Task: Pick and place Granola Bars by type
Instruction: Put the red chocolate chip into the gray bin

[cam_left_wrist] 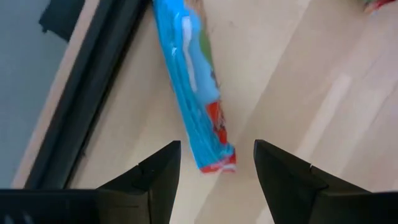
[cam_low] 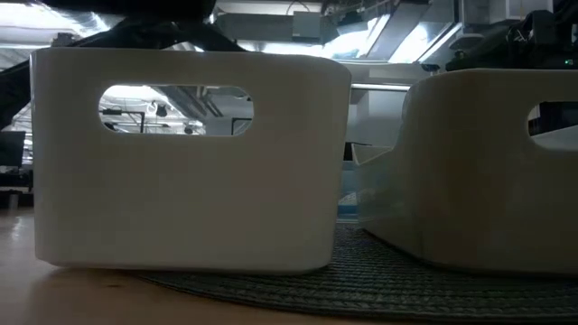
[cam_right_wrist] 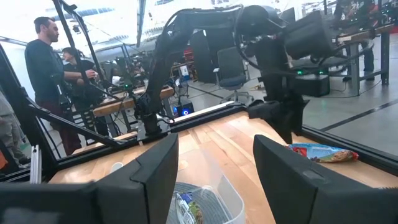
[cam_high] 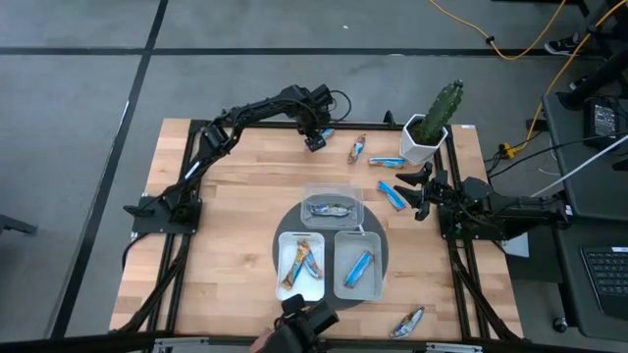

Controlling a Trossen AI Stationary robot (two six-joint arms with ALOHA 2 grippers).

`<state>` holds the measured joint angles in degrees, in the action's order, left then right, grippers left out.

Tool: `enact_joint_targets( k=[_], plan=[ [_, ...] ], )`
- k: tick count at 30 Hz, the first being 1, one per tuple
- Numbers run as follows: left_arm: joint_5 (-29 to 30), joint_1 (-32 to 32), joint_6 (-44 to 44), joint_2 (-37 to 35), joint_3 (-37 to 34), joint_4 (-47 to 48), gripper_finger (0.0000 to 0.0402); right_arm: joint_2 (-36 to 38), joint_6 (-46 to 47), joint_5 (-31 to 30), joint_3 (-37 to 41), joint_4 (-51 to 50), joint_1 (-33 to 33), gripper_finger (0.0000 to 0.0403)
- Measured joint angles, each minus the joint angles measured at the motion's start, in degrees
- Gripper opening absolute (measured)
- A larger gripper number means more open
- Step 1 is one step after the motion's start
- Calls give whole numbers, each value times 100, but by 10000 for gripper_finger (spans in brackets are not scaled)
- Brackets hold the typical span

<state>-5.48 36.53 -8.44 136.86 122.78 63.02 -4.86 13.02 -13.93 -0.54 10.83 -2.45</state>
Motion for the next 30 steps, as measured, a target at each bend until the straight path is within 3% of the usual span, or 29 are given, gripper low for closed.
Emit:
enact_joint_targets(
  k=[9,20,30],
  plan=[
    [388,-7,36,234,2,-40,197,0,-1,0,1,0,1,210],
    [394,-7,187,227,3,10,192,0,-1,0,1,0,1,210],
    [392,-6,183,227,4,219,99,0,-1,0,1,0,1,210]
  ],
)
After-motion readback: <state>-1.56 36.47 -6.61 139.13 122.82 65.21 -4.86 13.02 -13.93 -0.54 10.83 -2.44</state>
